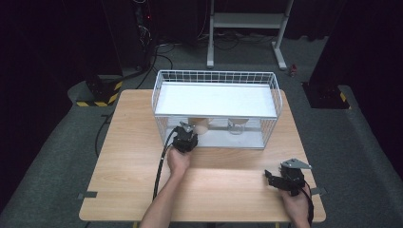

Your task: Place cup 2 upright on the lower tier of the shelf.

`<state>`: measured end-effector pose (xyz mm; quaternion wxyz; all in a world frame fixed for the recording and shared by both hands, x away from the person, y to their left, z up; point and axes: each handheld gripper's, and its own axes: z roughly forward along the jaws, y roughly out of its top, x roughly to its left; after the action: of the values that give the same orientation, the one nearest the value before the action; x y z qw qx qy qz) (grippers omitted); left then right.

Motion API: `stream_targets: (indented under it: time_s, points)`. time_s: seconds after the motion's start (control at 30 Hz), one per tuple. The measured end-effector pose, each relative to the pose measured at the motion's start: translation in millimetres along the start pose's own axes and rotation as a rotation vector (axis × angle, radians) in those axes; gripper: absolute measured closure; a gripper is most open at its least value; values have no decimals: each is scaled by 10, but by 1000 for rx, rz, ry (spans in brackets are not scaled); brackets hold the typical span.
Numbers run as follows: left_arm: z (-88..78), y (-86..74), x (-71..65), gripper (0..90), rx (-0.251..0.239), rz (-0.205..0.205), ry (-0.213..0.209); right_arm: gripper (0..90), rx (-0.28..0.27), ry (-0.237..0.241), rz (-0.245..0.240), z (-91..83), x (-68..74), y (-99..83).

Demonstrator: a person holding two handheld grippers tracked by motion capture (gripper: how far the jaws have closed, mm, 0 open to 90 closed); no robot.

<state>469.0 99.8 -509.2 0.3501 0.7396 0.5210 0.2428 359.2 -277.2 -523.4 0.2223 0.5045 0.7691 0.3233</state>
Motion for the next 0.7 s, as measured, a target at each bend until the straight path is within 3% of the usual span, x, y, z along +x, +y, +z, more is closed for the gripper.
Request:
stream_targets:
  time_s: [0.13, 0.2, 0.3, 0.4, 0.43, 0.7]
  points:
    - [-11, -2, 4, 731, 4, 16, 9, 254, 0, 0, 0, 0, 0, 0]
    - [-23, -2, 7, 674, 10, 38, 34, 253, 0, 0, 0, 0, 0, 0]
    - [-33, -11, -6, 605, 9, 44, 10, 253, 0, 0, 0, 0, 0, 0]
    - [-57, -11, -5, 558, 10, 73, 24, 253, 0, 0, 0, 0, 0, 0]
    - [-64, -19, -17, 542, 17, 49, 19, 253, 0, 0, 0, 0, 0, 0]
    - [-143, -53, -7, 441, -17, 58, 7, 253, 0, 0, 0, 0, 0, 0]
